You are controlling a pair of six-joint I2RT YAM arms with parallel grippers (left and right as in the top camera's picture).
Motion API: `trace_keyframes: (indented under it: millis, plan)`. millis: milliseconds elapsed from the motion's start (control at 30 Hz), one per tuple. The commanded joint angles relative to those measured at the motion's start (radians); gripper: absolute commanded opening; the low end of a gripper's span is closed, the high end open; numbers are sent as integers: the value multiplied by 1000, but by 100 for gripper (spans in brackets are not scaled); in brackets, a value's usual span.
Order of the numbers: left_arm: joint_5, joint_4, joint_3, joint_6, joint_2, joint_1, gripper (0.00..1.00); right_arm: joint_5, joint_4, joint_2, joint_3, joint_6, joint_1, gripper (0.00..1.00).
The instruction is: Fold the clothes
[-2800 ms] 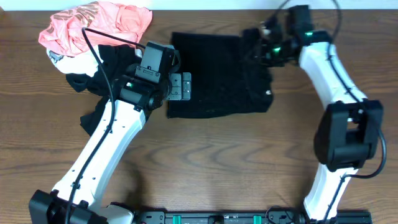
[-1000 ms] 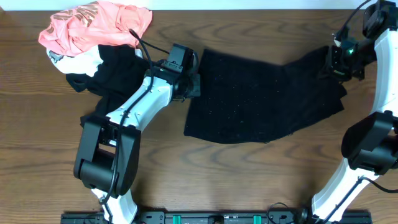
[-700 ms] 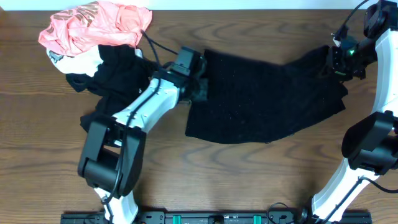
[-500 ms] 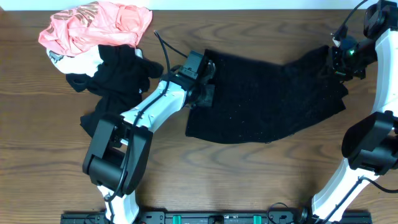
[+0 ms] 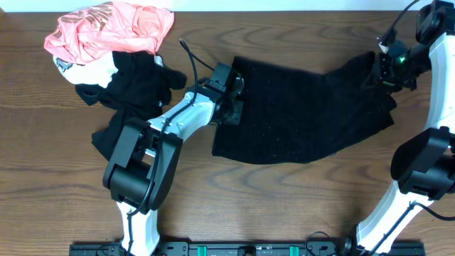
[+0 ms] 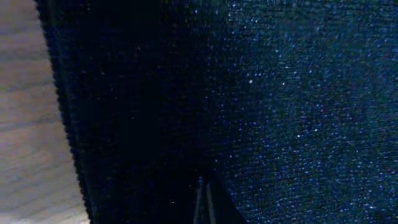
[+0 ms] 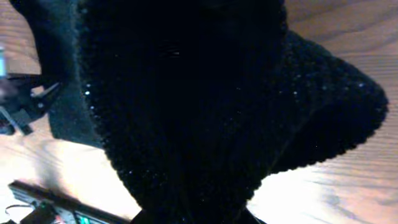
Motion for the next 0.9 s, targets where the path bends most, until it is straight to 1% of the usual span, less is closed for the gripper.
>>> trace_keyframes:
  millis: [0,100,233,300,600,733,867]
  plan:
    - [-40,-3,-13,12,27,6,6,-103,-4,-22,25,-15,18,1]
    - [-40,-3,-13,7,31,6,6,-140,9,-22,25,-14,60,1]
    - [-39,-4,-13,-5,32,5,6,-139,41,-22,25,21,146,1]
    - [-39,-3,-13,-21,32,4,6,-139,70,-22,25,50,198,1]
    - [-35,-4,-13,-22,32,3,6,-127,249,-22,25,202,420,1]
    - [-35,-4,-13,-22,32,3,6,-58,323,-20,24,275,505,1]
    - [-35,-8,-13,-22,32,3,6,13,355,-14,24,304,574,1]
